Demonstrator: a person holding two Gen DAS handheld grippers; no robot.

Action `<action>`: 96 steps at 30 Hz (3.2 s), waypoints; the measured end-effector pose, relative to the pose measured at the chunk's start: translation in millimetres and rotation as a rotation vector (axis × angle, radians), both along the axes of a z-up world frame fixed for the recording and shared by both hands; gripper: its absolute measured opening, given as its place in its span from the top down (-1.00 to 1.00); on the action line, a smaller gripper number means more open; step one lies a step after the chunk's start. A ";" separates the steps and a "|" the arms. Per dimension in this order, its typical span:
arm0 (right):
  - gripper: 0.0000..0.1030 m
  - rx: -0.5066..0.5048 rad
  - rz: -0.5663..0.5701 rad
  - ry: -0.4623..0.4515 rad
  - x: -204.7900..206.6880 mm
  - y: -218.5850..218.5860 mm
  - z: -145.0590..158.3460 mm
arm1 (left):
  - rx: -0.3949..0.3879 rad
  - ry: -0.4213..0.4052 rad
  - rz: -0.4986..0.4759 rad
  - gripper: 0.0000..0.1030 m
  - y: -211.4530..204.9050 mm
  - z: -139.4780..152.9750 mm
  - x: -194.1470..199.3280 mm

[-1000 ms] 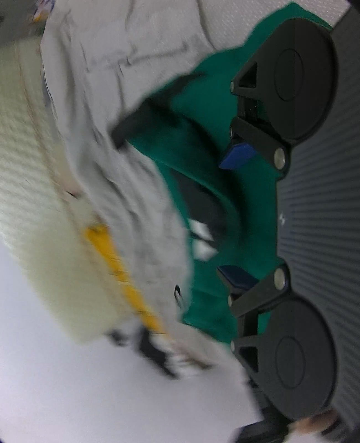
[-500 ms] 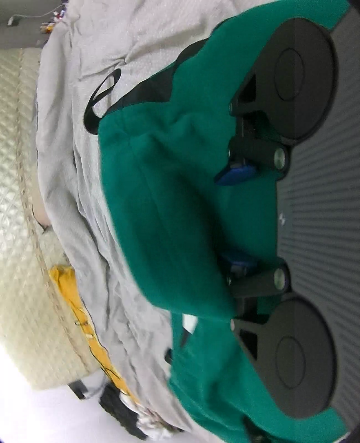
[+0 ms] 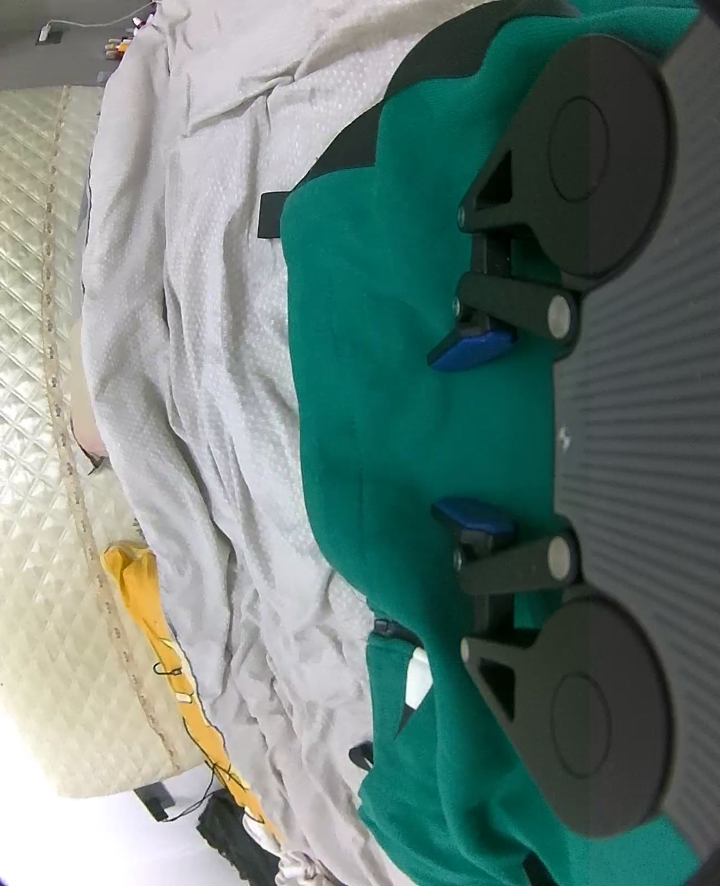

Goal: Fold large clothes

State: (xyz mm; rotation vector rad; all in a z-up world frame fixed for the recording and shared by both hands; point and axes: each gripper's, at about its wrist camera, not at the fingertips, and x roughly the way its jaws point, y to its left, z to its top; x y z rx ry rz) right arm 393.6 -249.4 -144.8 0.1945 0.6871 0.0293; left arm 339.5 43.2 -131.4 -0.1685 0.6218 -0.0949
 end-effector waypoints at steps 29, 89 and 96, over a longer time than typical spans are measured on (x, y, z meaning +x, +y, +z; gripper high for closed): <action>-0.05 -0.100 0.009 -0.041 -147.5 13.1 31.9 | 0.070 -0.024 -0.050 -0.62 -20.0 24.6 -90.6; -0.76 0.949 -0.550 0.029 -240.8 -90.8 -7.3 | -0.821 0.354 0.289 -0.73 95.0 -44.4 -134.9; -0.77 1.071 -0.539 0.078 -231.1 -89.0 -35.4 | -0.972 0.247 0.245 -0.71 102.5 -44.2 -126.2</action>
